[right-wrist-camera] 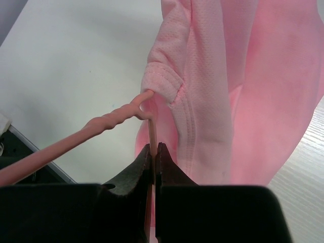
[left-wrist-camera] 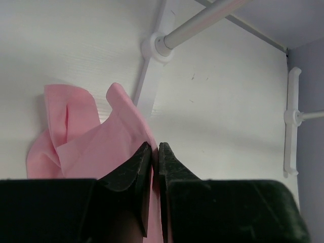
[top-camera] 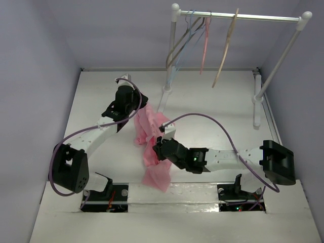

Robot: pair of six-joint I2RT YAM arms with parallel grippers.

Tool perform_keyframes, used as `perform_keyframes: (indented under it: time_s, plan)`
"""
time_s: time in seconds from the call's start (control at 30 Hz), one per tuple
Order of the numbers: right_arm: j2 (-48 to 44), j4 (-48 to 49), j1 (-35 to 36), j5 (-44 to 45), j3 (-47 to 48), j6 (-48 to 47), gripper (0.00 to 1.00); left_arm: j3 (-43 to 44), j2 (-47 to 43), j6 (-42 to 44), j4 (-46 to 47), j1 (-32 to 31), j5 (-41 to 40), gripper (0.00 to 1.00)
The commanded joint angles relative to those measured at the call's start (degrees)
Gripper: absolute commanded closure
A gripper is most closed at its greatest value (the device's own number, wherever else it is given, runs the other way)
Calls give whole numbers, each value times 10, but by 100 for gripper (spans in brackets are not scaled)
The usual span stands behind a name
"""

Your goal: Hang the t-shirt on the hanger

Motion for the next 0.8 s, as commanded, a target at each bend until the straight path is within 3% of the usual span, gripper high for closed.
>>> perform_keyframes:
  time_s: [0.0,0.33,0.57,0.63,0.67,0.77]
  plan:
    - [-33,7,1,-19,-20,-3,100,43,-14,18,0,4,-45,100]
    - [-75,-55,17,-79,-37,3,100,121,3,48,-60,20,-64,100]
    - [-121,-78,22,-63,-62,14,100,109,-3,46,-60,30,-38,100]
    - [-137,-77,22,-57,-63,13,100,79,-10,35,-33,30,-23,91]
    - [-140,-78,22,-53,-63,10,100,70,-14,32,-26,30,-15,81]
    - [-154,-78,22,-47,-63,9,100,45,-13,20,-8,30,4,74]
